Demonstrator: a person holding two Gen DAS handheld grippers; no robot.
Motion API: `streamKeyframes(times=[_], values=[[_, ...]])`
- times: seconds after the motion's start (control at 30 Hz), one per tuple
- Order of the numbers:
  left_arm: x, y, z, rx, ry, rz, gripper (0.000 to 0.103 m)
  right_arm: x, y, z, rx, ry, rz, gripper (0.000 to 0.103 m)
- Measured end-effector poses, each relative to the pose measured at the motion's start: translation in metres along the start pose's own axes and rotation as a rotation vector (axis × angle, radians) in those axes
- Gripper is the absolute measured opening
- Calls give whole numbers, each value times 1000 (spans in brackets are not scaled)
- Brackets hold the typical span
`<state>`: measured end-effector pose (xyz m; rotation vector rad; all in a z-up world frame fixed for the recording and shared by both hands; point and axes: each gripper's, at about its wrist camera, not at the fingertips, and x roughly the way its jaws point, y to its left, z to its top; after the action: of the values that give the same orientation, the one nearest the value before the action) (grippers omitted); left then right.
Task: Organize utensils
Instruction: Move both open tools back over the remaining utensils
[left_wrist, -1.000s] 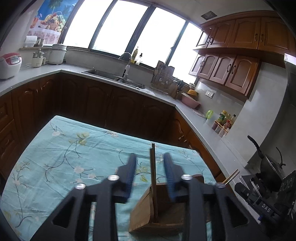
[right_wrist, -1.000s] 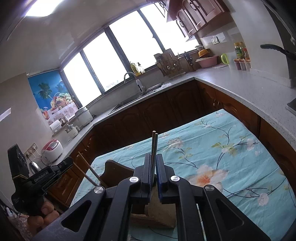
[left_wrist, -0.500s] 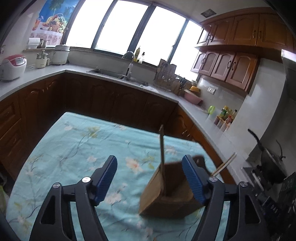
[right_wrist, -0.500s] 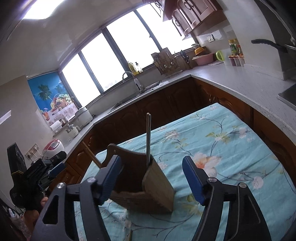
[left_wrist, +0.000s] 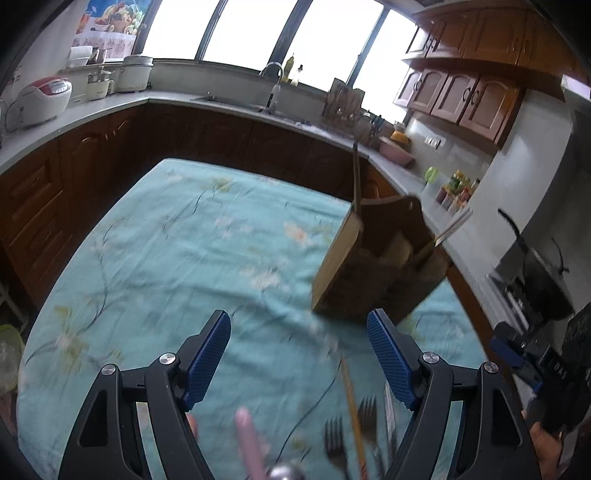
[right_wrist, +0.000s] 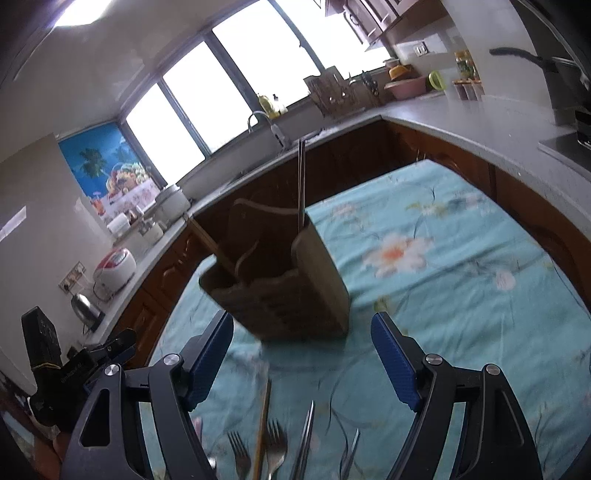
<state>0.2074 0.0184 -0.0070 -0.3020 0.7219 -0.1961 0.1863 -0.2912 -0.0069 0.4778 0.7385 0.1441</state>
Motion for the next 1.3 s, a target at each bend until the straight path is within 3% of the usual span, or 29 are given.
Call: streamKeyframes(times=[0.53,1.03,1.1,1.13,1.2,1.3], values=[[-45,17,-52,-39,72,33,76,-22,5,-60,-21,83,-14,79],[-55,-6,-82,1,182,29,75,-20,5,-90,-80,150,-72,78],[-53,-12,-86,18,206,32,74,-14,6,-95,-98,173,-85,74],[-52,-16,-89,30,221,35,72,-10,6,-98,-105,187,-90,67],[-48,-22,-93,54,245,34,60,-3,5,-102,-113,216,-106,60],[-39,-29,-96,79,284,38,55,4,1,-107,-111,244,-113,49]])
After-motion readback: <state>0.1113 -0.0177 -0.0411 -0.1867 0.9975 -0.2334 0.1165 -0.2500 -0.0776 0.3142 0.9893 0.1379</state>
